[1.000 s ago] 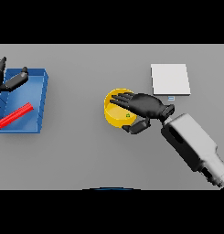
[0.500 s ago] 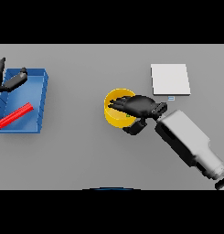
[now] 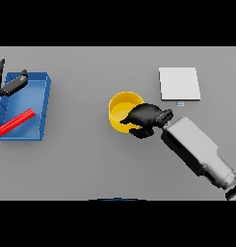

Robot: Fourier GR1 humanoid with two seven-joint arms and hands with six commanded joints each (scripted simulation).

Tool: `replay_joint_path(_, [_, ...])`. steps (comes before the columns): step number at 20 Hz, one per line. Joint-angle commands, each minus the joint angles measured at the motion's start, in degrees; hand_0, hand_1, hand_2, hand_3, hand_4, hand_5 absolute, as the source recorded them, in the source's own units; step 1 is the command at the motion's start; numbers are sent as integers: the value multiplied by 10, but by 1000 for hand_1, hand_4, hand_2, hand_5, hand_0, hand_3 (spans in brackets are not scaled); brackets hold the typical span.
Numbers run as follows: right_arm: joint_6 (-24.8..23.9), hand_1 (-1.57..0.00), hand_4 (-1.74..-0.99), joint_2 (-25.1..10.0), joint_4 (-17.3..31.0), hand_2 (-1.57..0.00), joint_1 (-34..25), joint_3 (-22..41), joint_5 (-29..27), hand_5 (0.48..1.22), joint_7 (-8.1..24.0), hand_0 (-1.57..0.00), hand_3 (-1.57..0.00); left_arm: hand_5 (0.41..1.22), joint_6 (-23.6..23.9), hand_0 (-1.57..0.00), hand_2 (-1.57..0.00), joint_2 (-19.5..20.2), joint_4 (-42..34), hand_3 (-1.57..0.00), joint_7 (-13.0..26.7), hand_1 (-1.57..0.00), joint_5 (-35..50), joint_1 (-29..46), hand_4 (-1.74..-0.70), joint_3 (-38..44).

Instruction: Pick up the red beaker and tilt it to pour out 1 green nut into yellow bowl. Pick up the yellow bowl and place it on the metallic measuring scale.

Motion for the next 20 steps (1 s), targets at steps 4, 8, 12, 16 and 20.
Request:
replay_joint_path(4, [23,-1274,-1649,-10,-3,-1261,0,1,-14,1154,-13,-1292,-1019,727,4,1,1,3,-8,1,8,1,-3,5,-799,-4])
replay_joint_path(8, [25,-1449,-1703,-12,-24,-1387,6,1,-19,1193,8,-1457,-1170,726,7,1,1,5,-14,1,8,1,-1,5,-804,-2])
replay_joint_path(12, [46,-1521,-1726,-33,-56,-1470,6,-14,-37,1210,12,-1524,-1192,724,9,1,1,11,-20,1,5,1,-1,12,-802,-1])
replay_joint_path(16, [74,-1551,-1731,-57,-108,-1506,-6,-33,-56,1216,29,-1552,-1377,721,8,1,1,10,-25,1,16,1,-4,8,-798,-6])
replay_joint_path(20, [94,-1563,-1724,-79,-143,-1544,-19,-58,-66,1219,68,-1563,-1308,722,7,1,1,9,-24,1,11,1,1,8,-800,-2])
